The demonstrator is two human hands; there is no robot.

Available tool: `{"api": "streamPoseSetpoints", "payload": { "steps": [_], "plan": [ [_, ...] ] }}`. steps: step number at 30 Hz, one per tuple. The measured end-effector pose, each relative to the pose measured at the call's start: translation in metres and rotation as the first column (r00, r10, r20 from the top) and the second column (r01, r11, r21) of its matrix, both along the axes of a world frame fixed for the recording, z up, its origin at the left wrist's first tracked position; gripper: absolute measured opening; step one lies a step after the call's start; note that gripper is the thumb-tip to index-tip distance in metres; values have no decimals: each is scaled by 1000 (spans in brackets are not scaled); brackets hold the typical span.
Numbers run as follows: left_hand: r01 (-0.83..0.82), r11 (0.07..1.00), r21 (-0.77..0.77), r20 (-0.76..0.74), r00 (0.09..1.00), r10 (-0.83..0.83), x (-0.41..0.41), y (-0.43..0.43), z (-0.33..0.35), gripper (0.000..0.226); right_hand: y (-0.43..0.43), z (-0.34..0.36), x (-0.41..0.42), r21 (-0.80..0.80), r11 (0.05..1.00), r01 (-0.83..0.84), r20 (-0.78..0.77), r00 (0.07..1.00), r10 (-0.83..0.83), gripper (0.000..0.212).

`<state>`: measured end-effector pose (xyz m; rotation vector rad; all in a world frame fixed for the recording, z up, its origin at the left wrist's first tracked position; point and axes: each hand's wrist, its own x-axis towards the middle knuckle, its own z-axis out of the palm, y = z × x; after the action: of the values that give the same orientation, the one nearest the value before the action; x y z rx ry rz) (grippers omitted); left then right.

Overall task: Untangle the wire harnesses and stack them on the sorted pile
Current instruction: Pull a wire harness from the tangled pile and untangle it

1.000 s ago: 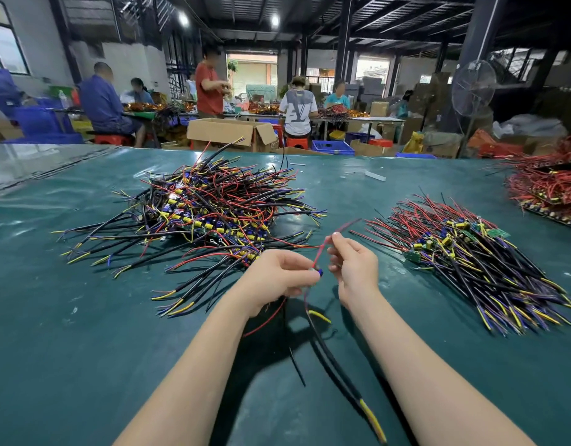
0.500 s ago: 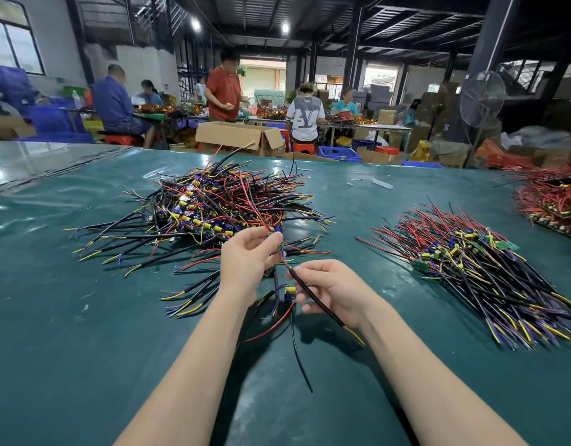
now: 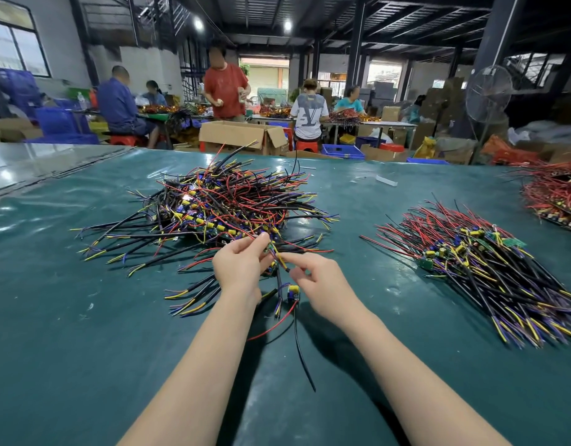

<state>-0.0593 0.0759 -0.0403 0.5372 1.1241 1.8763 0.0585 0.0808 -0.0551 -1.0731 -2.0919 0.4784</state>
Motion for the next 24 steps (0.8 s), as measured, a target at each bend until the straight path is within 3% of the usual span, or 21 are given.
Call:
{"api": "streamPoseSetpoints", "payload": {
  "steps": [4,6,8,11,15,17,18,20,21,22,24],
  "plan": [
    [62,997,-46,21,998,-61,-1,1,0,15,1,-5,-3,113,993,23,265,963,-53,42],
    [132,990,-54,43,991,-130,-2,0,1,10,1,-7,-4,127,991,39,295,952,-76,43],
    [197,977,-77,14,980,-196,0,-2,2,29,2,-9,-1,136,989,66,315,943,-106,43],
    [144,983,-111,-96,983,-155,2,-2,2,44,1,-9,-1,154,984,91,330,934,-138,40],
    [66,994,-90,-108,991,-75,2,0,3,47,-1,-3,-4,176,978,113,327,930,-166,40],
    [53,996,-76,-128,990,-63,1,0,2,50,-3,0,-5,59,991,119,214,968,-129,35],
    [49,997,-66,-150,987,-59,1,0,2,52,-4,1,-5,-98,990,102,81,992,-94,30],
    [40,998,-37,-207,977,-47,2,-2,3,55,-8,5,-3,-488,869,-78,-299,951,-83,17],
    [38,999,-21,-235,971,-42,3,-3,3,55,-9,6,-1,-590,781,-203,-455,883,-114,15],
    [40,999,-4,-251,967,-40,4,-4,4,55,-9,7,0,-623,727,-289,-552,821,-147,16],
    [56,998,15,-239,970,-51,5,-4,8,54,-10,7,-3,-596,706,-381,-644,752,-138,12]
  ]
}}
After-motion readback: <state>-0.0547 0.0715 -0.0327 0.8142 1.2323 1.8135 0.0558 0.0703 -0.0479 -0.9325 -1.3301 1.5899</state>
